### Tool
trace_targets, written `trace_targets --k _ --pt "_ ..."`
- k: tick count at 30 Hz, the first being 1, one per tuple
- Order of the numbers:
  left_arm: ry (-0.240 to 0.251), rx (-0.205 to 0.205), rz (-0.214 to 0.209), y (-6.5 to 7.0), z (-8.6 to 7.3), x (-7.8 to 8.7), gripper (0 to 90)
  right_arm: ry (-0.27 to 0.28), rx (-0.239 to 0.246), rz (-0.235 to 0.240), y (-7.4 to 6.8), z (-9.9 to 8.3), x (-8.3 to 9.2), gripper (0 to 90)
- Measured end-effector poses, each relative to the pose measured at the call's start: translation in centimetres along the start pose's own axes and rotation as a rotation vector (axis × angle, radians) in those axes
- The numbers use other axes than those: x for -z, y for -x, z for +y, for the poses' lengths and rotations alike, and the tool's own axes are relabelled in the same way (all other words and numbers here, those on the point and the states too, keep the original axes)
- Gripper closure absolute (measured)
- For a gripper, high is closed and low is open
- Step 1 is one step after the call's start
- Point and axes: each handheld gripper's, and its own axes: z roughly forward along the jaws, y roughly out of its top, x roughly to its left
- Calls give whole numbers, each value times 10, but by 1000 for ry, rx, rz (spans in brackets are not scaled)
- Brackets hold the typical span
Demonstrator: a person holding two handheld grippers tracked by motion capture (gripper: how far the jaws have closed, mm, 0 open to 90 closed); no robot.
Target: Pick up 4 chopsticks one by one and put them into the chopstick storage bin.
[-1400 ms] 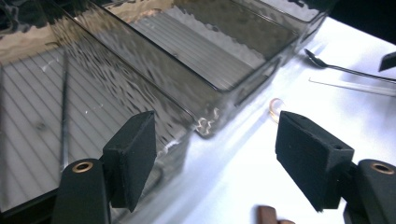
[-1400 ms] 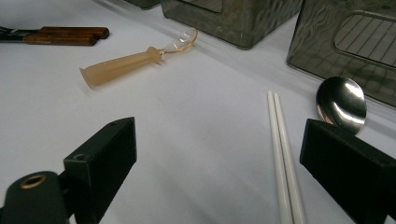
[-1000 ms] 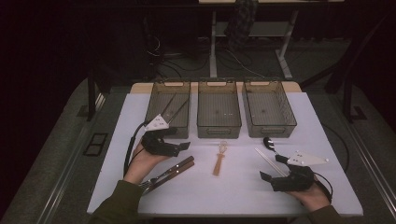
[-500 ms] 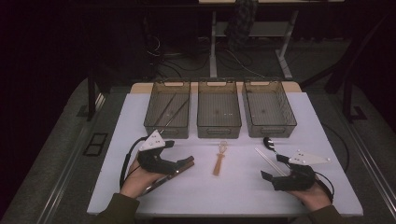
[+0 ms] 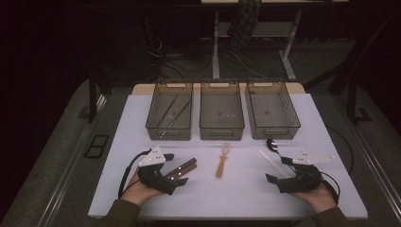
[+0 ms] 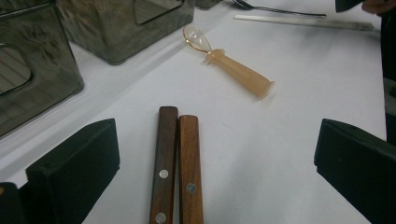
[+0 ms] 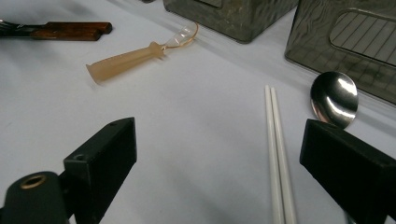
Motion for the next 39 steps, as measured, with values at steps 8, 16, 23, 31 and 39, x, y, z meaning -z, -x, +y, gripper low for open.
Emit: trace_targets --k 8,16,23,31,39 --pt "-5 2 2 -3 -1 -3 0 -48 0 -35 12 5 4 141" --pt "23 8 8 -4 0 -1 1 -106 -30 -65 26 -1 16 257" --pt "18 3 3 -3 0 -1 7 -164 -54 -55 32 -10 26 459" --pt "17 4 -2 -2 0 -2 18 -209 -40 -74 37 -21 37 695" --pt "17 3 -9 -2 0 -2 20 -241 -32 -46 34 -23 33 780"
